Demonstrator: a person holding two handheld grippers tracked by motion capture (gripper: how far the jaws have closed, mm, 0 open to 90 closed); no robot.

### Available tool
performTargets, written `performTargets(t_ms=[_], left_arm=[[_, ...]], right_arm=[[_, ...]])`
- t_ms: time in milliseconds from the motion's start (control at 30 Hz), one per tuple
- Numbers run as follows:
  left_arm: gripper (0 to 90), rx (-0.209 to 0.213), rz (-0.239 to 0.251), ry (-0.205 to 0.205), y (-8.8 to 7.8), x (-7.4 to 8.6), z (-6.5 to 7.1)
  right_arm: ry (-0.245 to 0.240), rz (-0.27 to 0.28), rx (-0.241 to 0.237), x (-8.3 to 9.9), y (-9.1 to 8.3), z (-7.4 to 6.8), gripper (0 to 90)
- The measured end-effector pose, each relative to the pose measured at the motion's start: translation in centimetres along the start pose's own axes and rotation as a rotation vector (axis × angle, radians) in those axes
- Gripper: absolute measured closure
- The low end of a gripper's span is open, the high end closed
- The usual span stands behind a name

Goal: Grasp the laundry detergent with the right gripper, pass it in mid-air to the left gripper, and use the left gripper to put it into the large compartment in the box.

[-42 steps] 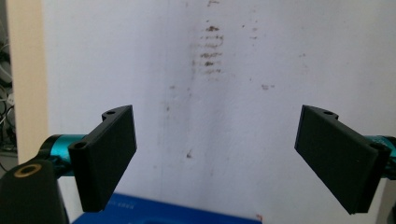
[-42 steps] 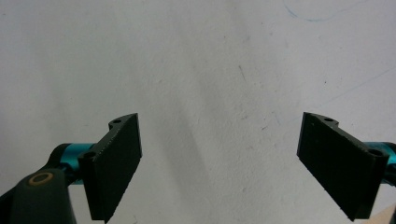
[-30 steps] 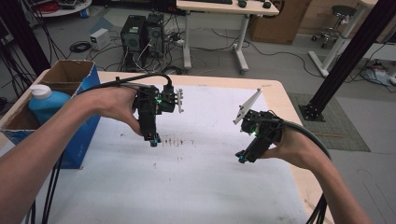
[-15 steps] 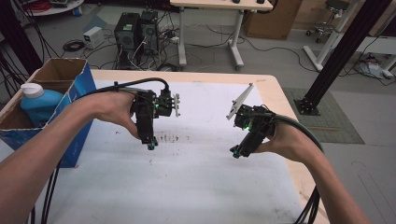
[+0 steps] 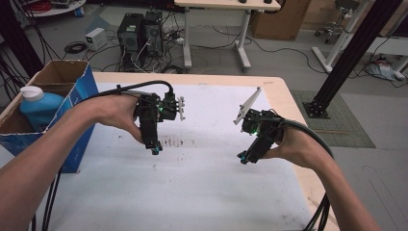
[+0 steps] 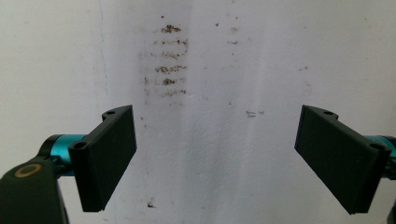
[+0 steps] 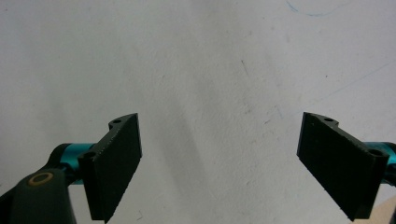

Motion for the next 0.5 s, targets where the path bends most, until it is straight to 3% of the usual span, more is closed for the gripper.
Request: performTargets(t_ms=[500], left_arm=[[12.8, 0.003, 0.007, -0.003, 0.15, 0.24, 0.3]], right_arm=[[0.0, -0.004, -0.001, -0.32, 0.17, -0.28, 13.1]])
Point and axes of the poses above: each handheld gripper's, and its own axes: y roughly forward along the jaws, x roughly out of its underside, z roughly to its right, the point moved 10 cm from there along y, roughly forward along the jaws, and after that the axes turned 1 degree about -y, right-handed, at the moved point
